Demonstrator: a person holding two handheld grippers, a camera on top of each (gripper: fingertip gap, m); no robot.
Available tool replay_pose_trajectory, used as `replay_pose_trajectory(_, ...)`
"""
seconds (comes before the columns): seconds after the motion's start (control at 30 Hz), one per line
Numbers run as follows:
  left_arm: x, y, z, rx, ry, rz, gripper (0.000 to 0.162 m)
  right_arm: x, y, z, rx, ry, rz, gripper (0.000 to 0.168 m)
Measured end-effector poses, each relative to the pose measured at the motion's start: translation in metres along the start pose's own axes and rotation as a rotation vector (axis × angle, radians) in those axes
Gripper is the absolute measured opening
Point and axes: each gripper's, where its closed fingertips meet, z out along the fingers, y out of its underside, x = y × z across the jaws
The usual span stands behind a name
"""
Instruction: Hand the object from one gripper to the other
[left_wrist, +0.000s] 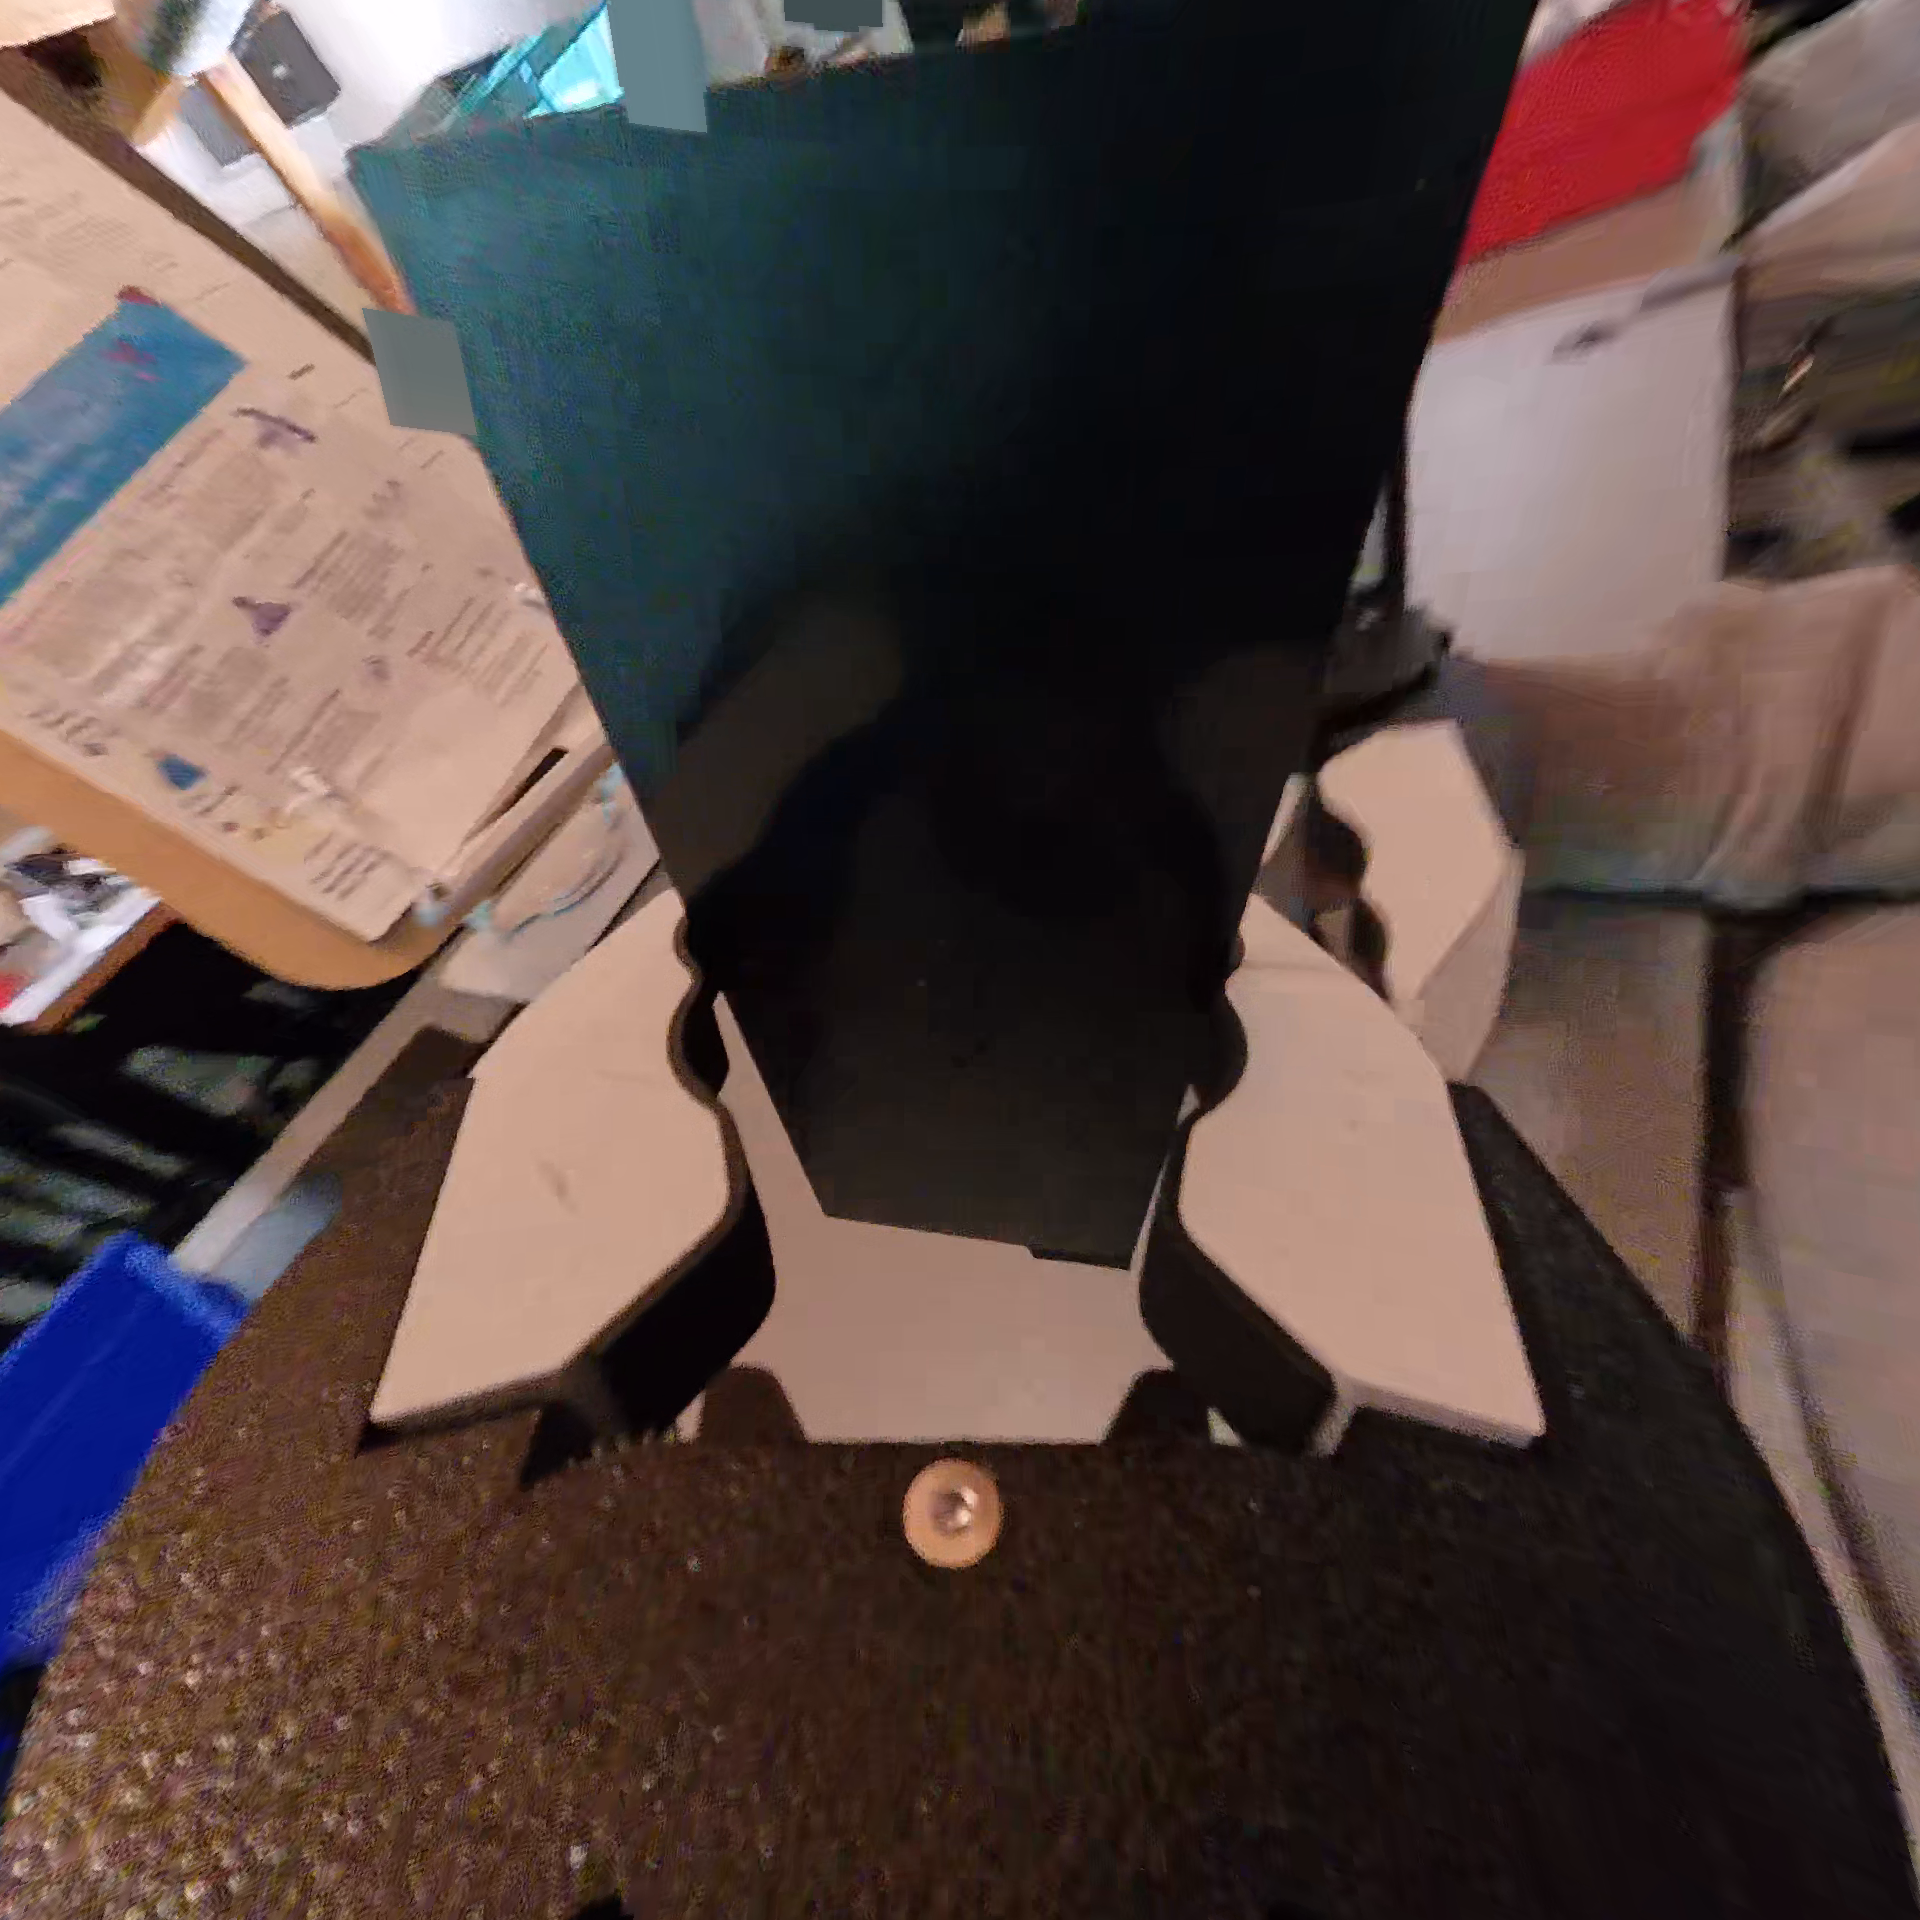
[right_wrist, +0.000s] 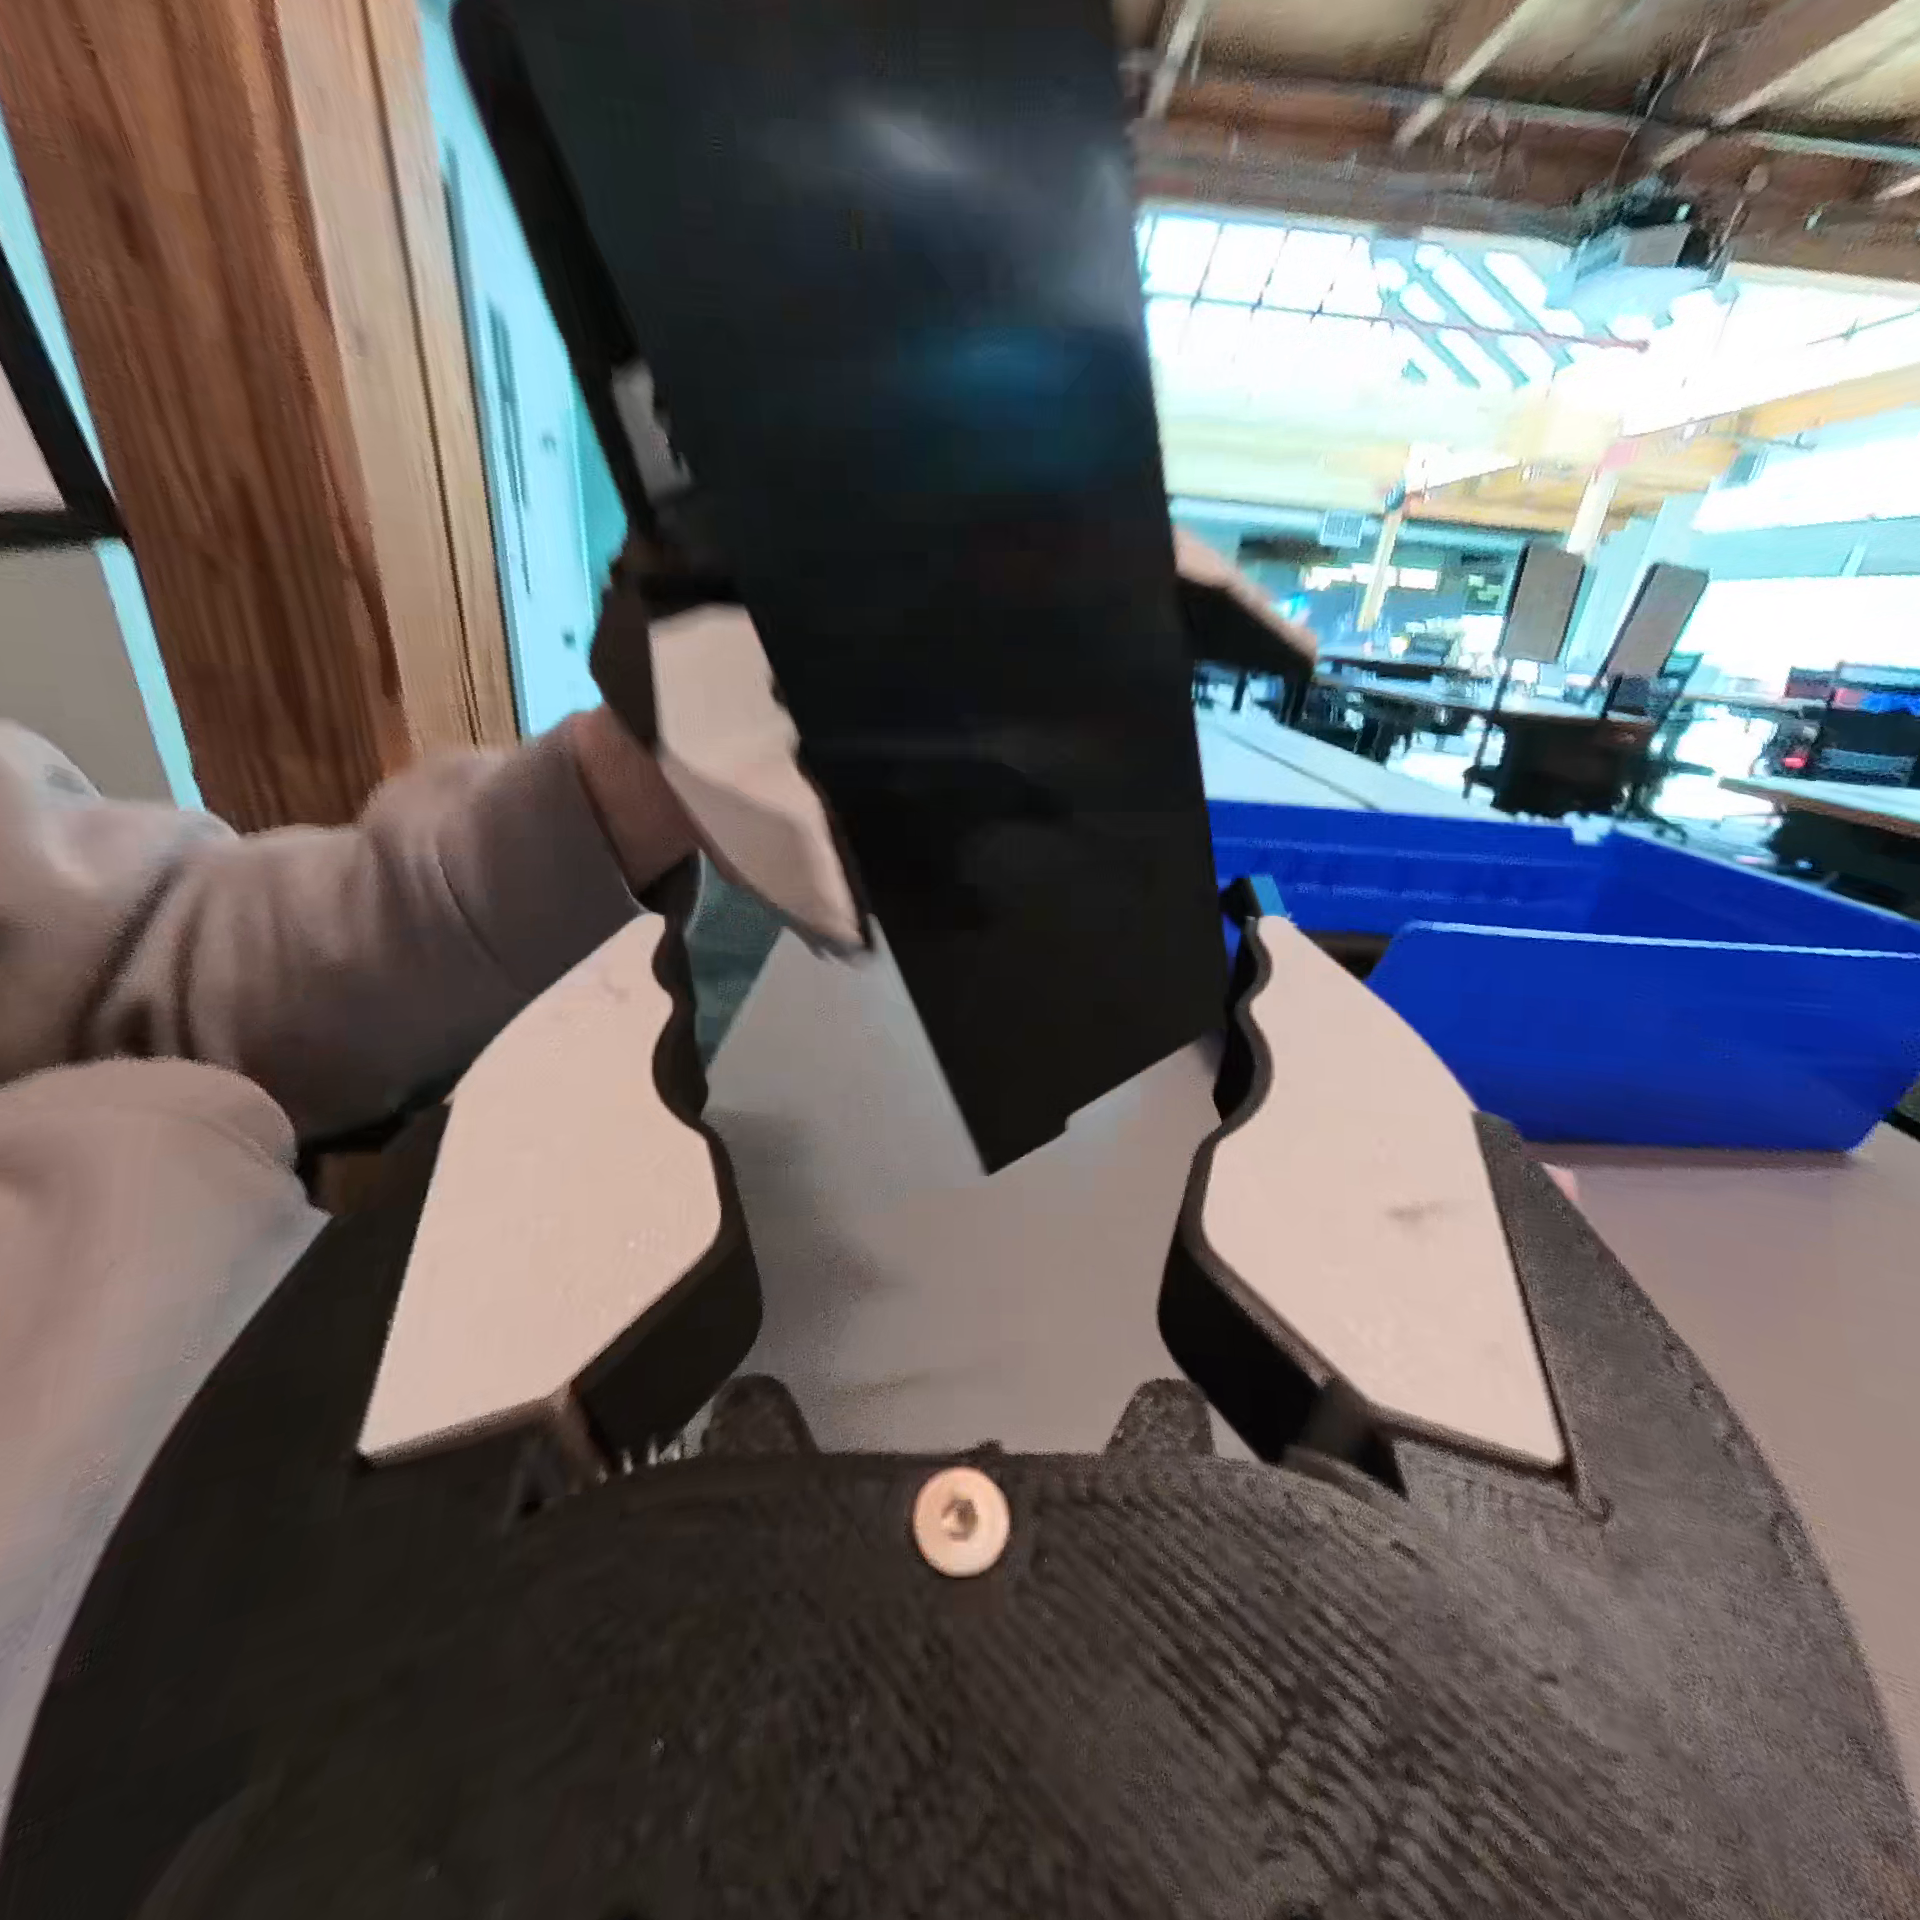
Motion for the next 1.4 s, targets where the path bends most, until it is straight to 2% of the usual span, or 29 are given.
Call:
replay_pose_trajectory(0.1,-0.030,0.031,-0.011,-0.251,-0.211,0.236,0.089,-0.002,-0.024,-0.010,0.131,-0.001,-0.022,0.097)
replay_pose_trajectory(0.17,-0.050,0.043,-0.018,-0.377,-0.345,0.366,0.088,0.000,-0.028,-0.012,0.152,0.020,-0.046,0.091)
replay_pose_trajectory(0.27,-0.073,0.045,-0.023,-0.448,-0.532,0.559,0.089,0.008,-0.027,-0.011,0.154,0.065,-0.016,0.084)
replay_pose_trajectory(0.33,-0.087,0.041,-0.028,-0.505,-0.674,0.746,0.089,0.010,-0.027,-0.010,0.160,0.082,-0.024,0.073)
replay_pose_trajectory(0.4,-0.094,0.037,-0.032,-0.563,-0.784,0.942,0.089,0.016,-0.028,-0.011,0.167,0.128,-0.028,0.071)
replay_pose_trajectory(0.47,-0.095,0.034,-0.030,-0.585,-0.847,1.078,0.089,0.022,-0.025,-0.012,0.149,0.164,-0.035,0.058)
replay_pose_trajectory(0.6,-0.083,0.030,-0.016,-0.567,-0.860,1.172,0.089,0.034,-0.015,-0.014,0.072,0.269,-0.150,0.035)
replay_pose_trajectory(0.63,-0.079,0.029,-0.011,-0.564,-0.854,1.197,0.089,0.035,-0.014,-0.014,0.058,0.283,-0.185,0.024)
replay_pose_trajectory(0.67,-0.076,0.028,-0.008,-0.561,-0.854,1.218,0.089,0.036,-0.013,-0.014,0.036,0.304,-0.227,0.003)
replay_pose_trajectory(0.73,-0.076,0.029,-0.005,-0.558,-0.864,1.204,0.089,0.039,-0.013,-0.016,0.006,0.315,-0.252,0.002)
replay_pose_trajectory(0.87,-0.067,0.025,-0.001,-0.371,-0.759,1.056,0.087,0.044,-0.021,-0.023,0.067,0.310,-0.157,0.002)
replay_pose_trajectory(0.93,-0.068,0.014,-0.009,-0.244,-0.742,0.913,0.097,0.049,-0.030,-0.032,0.148,0.319,-0.096,0.001)
replay_pose_trajectory(1.03,-0.074,-0.005,-0.028,-0.013,-0.668,0.507,0.107,0.053,-0.052,-0.050,0.332,0.307,0.008,0.001)
replay_pose_trajectory(1.13,-0.077,-0.019,-0.040,0.290,-0.464,-0.087,0.106,0.052,-0.069,-0.065,0.500,0.238,0.115,0.002)
replay_pose_trajectory(1.2,-0.067,-0.026,-0.039,0.469,-0.199,-0.457,0.095,0.051,-0.074,-0.069,0.553,0.209,0.150,0.002)
replay_pose_trajectory(1.23,-0.061,-0.030,-0.038,0.541,-0.074,-0.577,0.087,0.049,-0.074,-0.069,0.559,0.196,0.155,0.002)
replay_pose_trajectory(1.3,-0.053,-0.030,-0.033,0.617,0.078,-0.704,0.061,0.043,-0.074,-0.065,0.551,0.146,0.159,0.001)
replay_pose_trajectory(1.4,-0.047,-0.023,-0.022,0.633,0.130,-0.756,0.047,0.035,-0.070,-0.056,0.514,0.097,0.151,0.001)
